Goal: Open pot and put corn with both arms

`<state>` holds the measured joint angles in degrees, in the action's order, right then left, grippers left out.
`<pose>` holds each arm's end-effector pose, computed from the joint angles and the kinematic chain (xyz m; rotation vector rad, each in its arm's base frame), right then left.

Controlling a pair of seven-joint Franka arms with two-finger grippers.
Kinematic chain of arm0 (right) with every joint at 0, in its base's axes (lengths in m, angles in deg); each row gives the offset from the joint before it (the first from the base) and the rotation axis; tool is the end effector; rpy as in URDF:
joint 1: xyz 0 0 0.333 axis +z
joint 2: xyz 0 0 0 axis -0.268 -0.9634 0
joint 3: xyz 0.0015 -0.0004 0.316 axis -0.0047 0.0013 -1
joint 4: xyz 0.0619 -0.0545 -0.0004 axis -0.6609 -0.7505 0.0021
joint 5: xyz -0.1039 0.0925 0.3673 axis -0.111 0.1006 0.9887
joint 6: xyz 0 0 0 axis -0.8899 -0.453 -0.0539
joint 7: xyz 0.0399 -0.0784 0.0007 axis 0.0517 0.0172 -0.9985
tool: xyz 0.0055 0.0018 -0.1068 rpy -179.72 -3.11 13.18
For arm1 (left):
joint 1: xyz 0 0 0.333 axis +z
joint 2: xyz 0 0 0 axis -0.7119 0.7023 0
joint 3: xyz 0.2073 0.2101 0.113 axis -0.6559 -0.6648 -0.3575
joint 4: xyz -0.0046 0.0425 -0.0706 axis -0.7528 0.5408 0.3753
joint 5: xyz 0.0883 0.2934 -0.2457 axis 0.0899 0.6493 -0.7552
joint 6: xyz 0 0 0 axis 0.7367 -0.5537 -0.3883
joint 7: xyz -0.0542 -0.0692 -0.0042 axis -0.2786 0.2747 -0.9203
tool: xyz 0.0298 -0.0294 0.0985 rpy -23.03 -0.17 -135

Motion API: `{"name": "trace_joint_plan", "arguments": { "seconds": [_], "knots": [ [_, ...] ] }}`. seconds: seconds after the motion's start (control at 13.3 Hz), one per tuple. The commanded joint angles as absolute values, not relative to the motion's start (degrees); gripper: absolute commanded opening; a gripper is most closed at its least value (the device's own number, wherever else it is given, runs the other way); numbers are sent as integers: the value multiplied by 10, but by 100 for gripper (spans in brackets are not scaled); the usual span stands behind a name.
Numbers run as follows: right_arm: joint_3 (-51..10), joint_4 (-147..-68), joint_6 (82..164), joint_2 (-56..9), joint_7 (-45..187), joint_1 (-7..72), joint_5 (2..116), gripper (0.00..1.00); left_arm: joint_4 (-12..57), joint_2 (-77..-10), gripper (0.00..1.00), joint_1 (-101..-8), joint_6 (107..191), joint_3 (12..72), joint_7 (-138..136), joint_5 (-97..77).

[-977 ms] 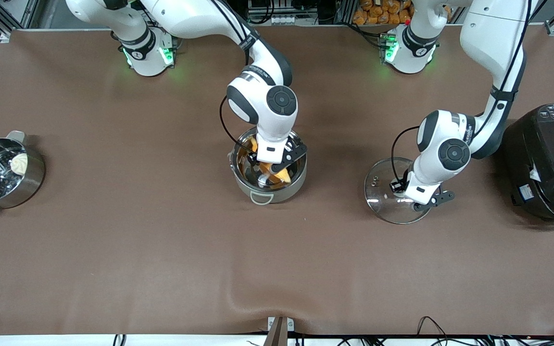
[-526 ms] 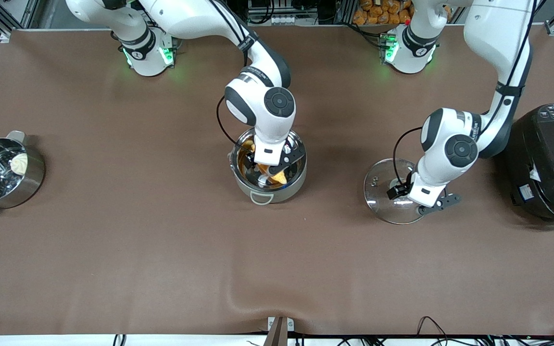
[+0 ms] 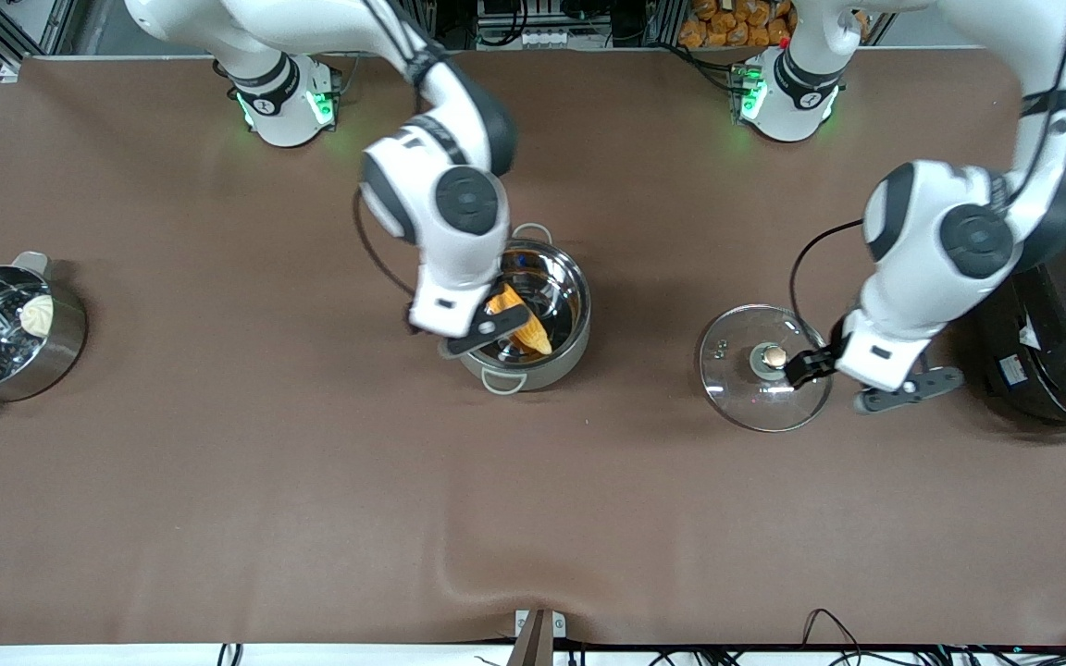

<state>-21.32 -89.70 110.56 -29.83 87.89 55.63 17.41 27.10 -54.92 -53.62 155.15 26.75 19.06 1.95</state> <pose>0.5597 0.4040 0.3880 2.9045 0.6617 -0.1194 0.6191 -0.1191 0.4094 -3.1076 -0.3728 -0.1410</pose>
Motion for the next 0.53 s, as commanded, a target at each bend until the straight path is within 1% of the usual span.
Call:
{"name": "trace_joint_plan", "arguments": {
  "seconds": [0.0,0.15,0.3,0.45],
  "knots": [
    [-221,-912,1077,-251,876,493,176,100,211,-554,100,-526,1463,276,127,29],
    [-223,-914,1046,-219,845,442,176,100,174,-564,100,-529,1408,277,118,29],
    [-223,-915,1008,-193,751,390,178,100,122,-565,100,-529,1341,277,97,29],
    [-222,-917,959,-160,684,343,178,100,89,-567,100,-529,1295,278,73,29]
  ]
}}
